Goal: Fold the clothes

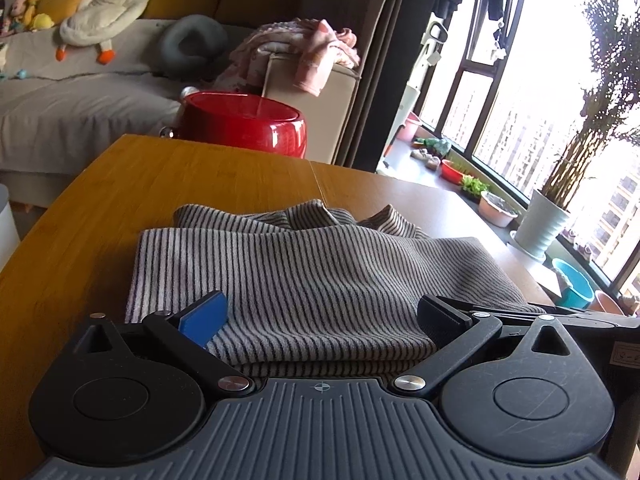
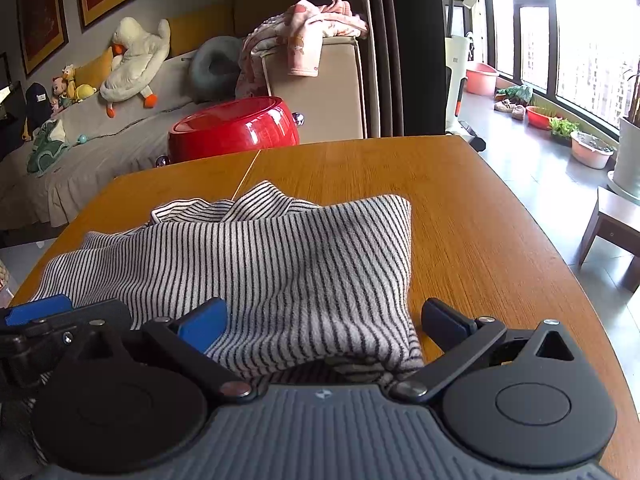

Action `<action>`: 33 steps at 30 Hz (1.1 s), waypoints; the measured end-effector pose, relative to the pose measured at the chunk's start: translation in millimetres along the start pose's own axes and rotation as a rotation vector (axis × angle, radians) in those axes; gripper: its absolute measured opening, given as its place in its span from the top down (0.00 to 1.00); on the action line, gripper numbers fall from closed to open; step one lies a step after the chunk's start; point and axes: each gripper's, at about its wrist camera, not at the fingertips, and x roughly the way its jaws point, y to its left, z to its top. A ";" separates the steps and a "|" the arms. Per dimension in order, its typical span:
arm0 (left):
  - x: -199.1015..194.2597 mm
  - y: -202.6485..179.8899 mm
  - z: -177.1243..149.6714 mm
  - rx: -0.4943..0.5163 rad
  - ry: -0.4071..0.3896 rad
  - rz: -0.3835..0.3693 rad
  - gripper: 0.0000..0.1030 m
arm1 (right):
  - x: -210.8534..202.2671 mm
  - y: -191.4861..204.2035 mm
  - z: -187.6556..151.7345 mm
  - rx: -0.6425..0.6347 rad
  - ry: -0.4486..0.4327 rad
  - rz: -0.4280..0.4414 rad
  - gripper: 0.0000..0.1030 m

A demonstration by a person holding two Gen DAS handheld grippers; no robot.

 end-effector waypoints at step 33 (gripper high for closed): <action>-5.5 3.0 -3.3 -0.039 -0.020 -0.024 0.00 | 2.9 -1.3 6.2 -0.002 0.003 0.002 0.00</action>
